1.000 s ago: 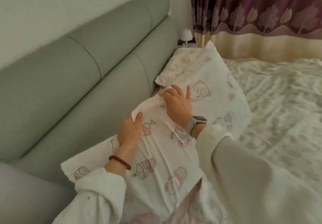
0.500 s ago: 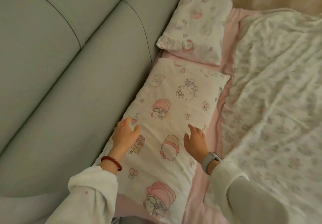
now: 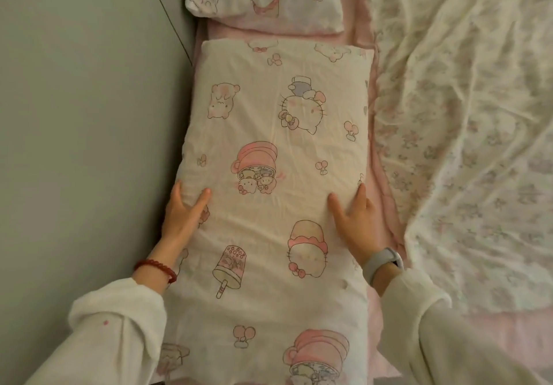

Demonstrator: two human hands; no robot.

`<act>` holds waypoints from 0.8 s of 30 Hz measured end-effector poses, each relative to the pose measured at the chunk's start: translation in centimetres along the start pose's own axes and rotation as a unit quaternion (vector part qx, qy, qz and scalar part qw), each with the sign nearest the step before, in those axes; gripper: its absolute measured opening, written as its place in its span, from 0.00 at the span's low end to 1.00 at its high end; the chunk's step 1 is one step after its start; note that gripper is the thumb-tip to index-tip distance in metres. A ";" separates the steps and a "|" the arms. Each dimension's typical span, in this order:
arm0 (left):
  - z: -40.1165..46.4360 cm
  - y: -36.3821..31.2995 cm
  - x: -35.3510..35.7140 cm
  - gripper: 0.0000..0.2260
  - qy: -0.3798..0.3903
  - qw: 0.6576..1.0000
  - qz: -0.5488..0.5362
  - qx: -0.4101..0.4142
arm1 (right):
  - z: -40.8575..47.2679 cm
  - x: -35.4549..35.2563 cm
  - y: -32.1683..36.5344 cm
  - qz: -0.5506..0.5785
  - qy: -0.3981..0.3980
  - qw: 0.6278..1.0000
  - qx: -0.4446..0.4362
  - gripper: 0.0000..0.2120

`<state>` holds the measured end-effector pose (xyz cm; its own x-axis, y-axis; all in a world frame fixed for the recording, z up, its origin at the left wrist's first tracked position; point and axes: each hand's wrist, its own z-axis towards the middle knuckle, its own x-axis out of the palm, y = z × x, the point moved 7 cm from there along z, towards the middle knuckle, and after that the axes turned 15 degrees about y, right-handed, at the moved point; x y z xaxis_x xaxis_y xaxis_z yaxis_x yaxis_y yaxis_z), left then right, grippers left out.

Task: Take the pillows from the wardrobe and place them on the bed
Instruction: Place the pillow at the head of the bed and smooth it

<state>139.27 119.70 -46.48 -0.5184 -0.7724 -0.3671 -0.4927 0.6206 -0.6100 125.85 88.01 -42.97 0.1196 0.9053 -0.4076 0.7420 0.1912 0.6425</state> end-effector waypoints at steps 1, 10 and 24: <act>0.7 0.6 0.2 0.42 0.018 0.999 -0.046 -0.022 | 0.5 0.0 0.0 0.023 0.004 1.000 0.000 0.32; -2.4 -5.2 -0.4 0.16 -0.158 0.982 -0.020 0.106 | 0.1 -2.5 6.1 0.073 -0.107 0.984 -0.125 0.23; -0.7 -2.2 3.0 0.27 0.004 0.993 -0.114 0.023 | 3.8 -5.4 0.8 -0.053 0.003 0.998 -0.013 0.29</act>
<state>138.34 116.17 -45.77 -0.4018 -0.8913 -0.2102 -0.5654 0.4220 -0.7087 128.30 81.86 -42.71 0.0372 0.8814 -0.4709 0.7327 0.2964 0.6127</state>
